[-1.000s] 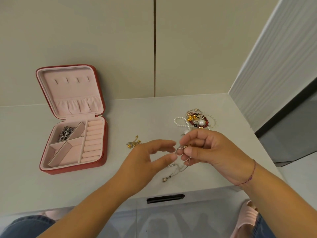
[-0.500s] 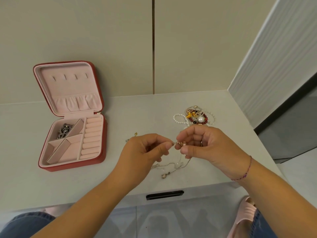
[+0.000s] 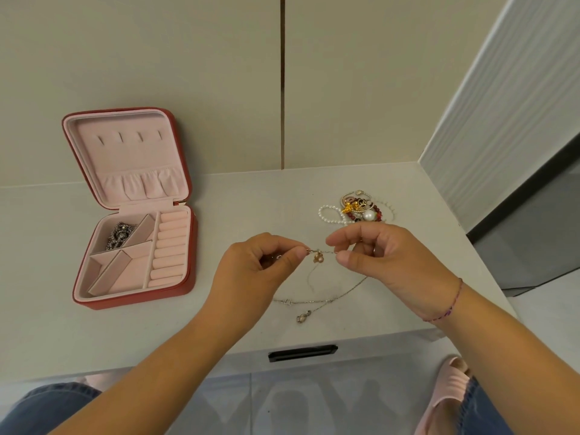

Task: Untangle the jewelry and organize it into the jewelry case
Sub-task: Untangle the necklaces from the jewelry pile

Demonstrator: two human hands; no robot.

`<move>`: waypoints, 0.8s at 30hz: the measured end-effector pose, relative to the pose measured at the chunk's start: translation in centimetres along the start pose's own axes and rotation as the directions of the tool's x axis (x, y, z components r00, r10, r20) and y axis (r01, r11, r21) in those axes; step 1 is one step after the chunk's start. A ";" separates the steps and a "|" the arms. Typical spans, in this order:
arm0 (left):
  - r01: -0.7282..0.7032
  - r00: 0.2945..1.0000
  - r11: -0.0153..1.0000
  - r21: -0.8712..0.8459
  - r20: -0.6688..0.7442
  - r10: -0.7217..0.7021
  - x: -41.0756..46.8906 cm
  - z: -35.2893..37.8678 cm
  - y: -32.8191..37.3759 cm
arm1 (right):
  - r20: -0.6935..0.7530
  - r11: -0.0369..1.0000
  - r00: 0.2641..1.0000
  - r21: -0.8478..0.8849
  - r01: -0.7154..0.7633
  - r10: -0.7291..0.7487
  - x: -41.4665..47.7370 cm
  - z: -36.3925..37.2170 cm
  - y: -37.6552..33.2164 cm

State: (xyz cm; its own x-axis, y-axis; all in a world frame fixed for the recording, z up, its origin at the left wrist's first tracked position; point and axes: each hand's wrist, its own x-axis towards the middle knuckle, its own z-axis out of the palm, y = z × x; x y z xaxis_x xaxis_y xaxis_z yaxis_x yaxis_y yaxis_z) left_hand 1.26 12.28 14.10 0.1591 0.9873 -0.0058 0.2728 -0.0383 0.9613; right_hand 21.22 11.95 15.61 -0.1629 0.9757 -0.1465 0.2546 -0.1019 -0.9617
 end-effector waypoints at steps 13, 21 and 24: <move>-0.004 0.995 0.988 -0.157 0.099 0.020 -0.2 0.3 0.8 | 0.335 0.960 0.929 0.169 -0.223 0.157 -0.4 0.7 -0.4; -0.019 0.997 0.991 -0.132 0.072 0.029 -0.2 0.2 0.8 | 0.399 0.945 0.902 0.196 -0.263 0.168 -0.3 0.5 -0.4; -0.008 0.998 0.993 -0.119 0.068 0.016 -0.2 0.2 0.8 | 0.368 0.941 0.912 0.206 -0.268 0.179 -0.2 0.3 -0.2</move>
State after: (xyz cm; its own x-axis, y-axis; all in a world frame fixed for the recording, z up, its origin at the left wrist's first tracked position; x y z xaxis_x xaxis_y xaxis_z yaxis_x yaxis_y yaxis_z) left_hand 1.60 12.03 14.79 0.2280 0.9736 -0.0090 0.1569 -0.0276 0.9872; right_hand 20.96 11.74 15.73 -0.4540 0.8004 -0.3914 0.0865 -0.3977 -0.9134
